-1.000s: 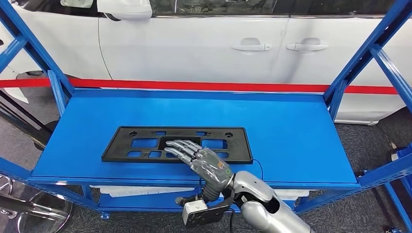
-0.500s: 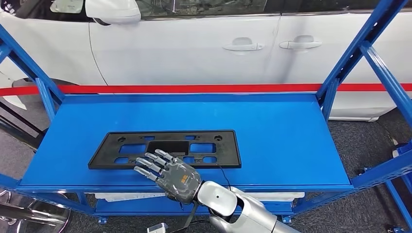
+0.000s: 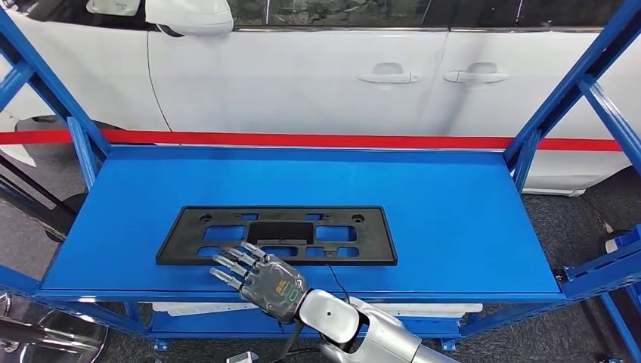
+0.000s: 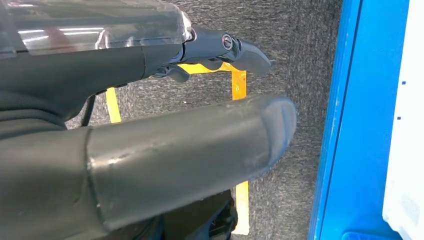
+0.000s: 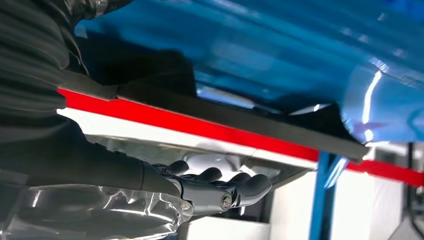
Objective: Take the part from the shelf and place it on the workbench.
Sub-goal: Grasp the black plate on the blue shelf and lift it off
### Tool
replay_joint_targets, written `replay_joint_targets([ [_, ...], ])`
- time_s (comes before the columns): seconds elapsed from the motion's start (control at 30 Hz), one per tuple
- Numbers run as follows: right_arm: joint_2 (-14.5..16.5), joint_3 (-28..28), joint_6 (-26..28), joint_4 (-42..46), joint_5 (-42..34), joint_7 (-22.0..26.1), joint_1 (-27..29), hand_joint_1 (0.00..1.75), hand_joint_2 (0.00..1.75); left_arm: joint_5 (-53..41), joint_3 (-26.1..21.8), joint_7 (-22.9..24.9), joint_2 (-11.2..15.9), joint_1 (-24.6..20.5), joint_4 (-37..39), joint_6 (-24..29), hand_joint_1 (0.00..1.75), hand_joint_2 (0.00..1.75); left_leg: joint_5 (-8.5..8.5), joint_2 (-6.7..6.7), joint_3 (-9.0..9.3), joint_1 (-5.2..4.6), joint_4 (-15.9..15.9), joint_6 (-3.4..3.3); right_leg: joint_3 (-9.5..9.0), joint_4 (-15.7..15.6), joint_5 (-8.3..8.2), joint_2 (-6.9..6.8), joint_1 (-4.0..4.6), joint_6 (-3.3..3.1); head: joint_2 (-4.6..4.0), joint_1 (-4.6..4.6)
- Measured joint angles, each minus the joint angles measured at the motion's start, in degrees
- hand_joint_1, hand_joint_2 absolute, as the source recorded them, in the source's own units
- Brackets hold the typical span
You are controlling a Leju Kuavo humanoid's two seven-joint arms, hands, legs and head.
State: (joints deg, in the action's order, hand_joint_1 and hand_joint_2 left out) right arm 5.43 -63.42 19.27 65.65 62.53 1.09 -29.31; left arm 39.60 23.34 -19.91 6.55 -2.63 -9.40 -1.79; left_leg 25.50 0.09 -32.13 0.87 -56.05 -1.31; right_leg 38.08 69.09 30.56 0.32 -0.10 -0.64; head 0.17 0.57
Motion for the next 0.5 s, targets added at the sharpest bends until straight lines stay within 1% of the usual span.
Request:
replay_joint_targets([
  [0.03,0.25,0.13,0.93,-0.55,0.24,-0.5,-0.02,0.0,1.75,0.0,0.1,0.04,-0.07,-0.01,0.0,-0.01,0.0,0.0,0.07,-0.03,0.15,-0.1,0.03,-0.02,-1.9,-4.27,-2.09,-0.02,0.3,-0.72,0.0,0.0],
  [0.07,0.59,0.32,1.85,-1.14,0.39,-0.87,-0.06,0.0,1.75,0.01,0.21,0.1,-0.14,-0.04,0.0,0.0,0.0,0.0,0.15,-0.06,0.22,-0.26,0.03,0.06,-3.6,-8.07,-3.59,-0.09,0.58,-1.38,0.0,-0.01],
  [0.1,0.97,0.59,2.74,-1.79,0.48,-1.12,-0.11,0.0,1.75,0.0,0.35,0.19,-0.2,-0.06,0.0,0.01,0.0,0.0,0.2,-0.05,0.19,-0.3,0.03,0.2,-4.81,-10.84,-4.49,-0.14,0.85,-1.9,0.0,0.0],
  [0.13,1.29,0.9,3.4,-2.43,0.48,-1.23,-0.15,0.0,1.75,-0.02,0.52,0.31,-0.26,-0.07,0.0,0.02,0.0,0.0,0.21,-0.02,0.12,-0.27,0.06,0.42,-5.23,-11.96,-4.56,-0.16,1.04,-2.19,0.0,-0.01],
  [0.17,1.61,1.25,4.01,-3.0,0.41,-1.3,-0.19,0.0,1.75,-0.07,0.7,0.42,-0.26,-0.1,0.0,0.03,0.0,0.0,0.18,0.01,0.07,-0.28,0.12,0.71,-5.31,-12.3,-4.55,-0.13,1.1,-2.24,0.0,-0.01],
  [0.2,1.92,1.69,4.54,-3.51,0.3,-1.34,-0.24,0.0,1.75,-0.14,0.87,0.55,-0.25,-0.12,0.0,0.04,0.0,0.0,0.21,0.06,0.04,-0.26,0.2,1.01,-5.43,-12.68,-4.71,-0.08,0.89,-2.23,0.0,0.0],
  [0.23,2.26,2.2,5.05,-3.94,0.13,-1.37,-0.33,0.0,1.75,-0.24,0.99,0.65,-0.23,-0.14,0.0,0.07,0.0,0.0,0.59,0.08,-0.06,-0.26,-0.12,1.29,-5.65,-13.21,-4.93,-0.07,0.66,-2.23,0.0,-0.01],
  [0.27,2.68,2.72,5.46,-4.24,-0.07,-1.38,-0.51,0.0,1.75,-0.38,1.07,0.74,-0.19,-0.21,0.0,0.09,0.0,0.0,1.51,0.06,-0.52,-0.27,-1.29,1.52,-5.88,-13.72,-5.17,-0.09,0.41,-2.22,0.0,0.01],
  [0.3,3.08,3.21,5.73,-4.5,-0.27,-1.38,-0.76,0.0,1.75,-0.51,1.12,0.82,-0.14,-0.3,0.0,0.13,0.0,0.0,3.08,0.04,-1.6,-0.24,-3.81,1.75,-6.08,-14.08,-5.37,-0.15,0.18,-2.21,0.0,0.01],
  [0.37,3.65,3.97,5.85,-5.02,-0.69,-1.38,-1.25,0.0,1.75,-0.7,1.2,0.97,-0.05,-0.43,0.0,0.17,0.0,0.0,6.88,0.02,-5.07,-0.08,-11.63,2.2,-6.06,-13.94,-5.34,-0.25,0.24,-2.31,0.01,0.01],
  [0.4,3.79,4.24,5.75,-5.3,-0.87,-1.37,-1.37,0.0,1.75,-0.72,1.23,1.04,-0.03,-0.44,0.0,0.19,0.0,0.0,8.04,0.02,-6.7,-0.02,-15.09,2.43,-5.97,-13.71,-5.25,-0.27,0.26,-2.34,0.01,0.0],
  [0.43,3.86,4.46,5.65,-5.56,-0.99,-1.36,-1.41,0.0,1.75,-0.73,1.27,1.1,0.02,-0.41,0.0,0.19,0.0,0.0,8.1,0.03,-7.48,0.07,-16.67,2.61,-5.89,-13.44,-5.11,-0.27,0.26,-2.34,0.01,0.0],
  [0.47,3.95,4.64,5.58,-5.78,-1.03,-1.33,-1.43,0.0,1.75,-0.74,1.32,1.15,0.06,-0.39,0.0,0.19,0.0,0.0,7.02,0.03,-7.14,0.16,-15.9,2.74,-5.85,-13.16,-4.95,-0.23,0.22,-2.27,0.01,0.0],
  [0.5,4.09,4.81,5.54,-5.95,-1.07,-1.29,-1.45,0.0,1.75,-0.74,1.36,1.17,0.11,-0.41,0.0,0.19,0.0,0.0,5.07,0.04,-5.72,0.29,-12.91,2.84,-5.86,-12.86,-4.74,-0.16,0.15,-2.11,0.01,0.0],
])
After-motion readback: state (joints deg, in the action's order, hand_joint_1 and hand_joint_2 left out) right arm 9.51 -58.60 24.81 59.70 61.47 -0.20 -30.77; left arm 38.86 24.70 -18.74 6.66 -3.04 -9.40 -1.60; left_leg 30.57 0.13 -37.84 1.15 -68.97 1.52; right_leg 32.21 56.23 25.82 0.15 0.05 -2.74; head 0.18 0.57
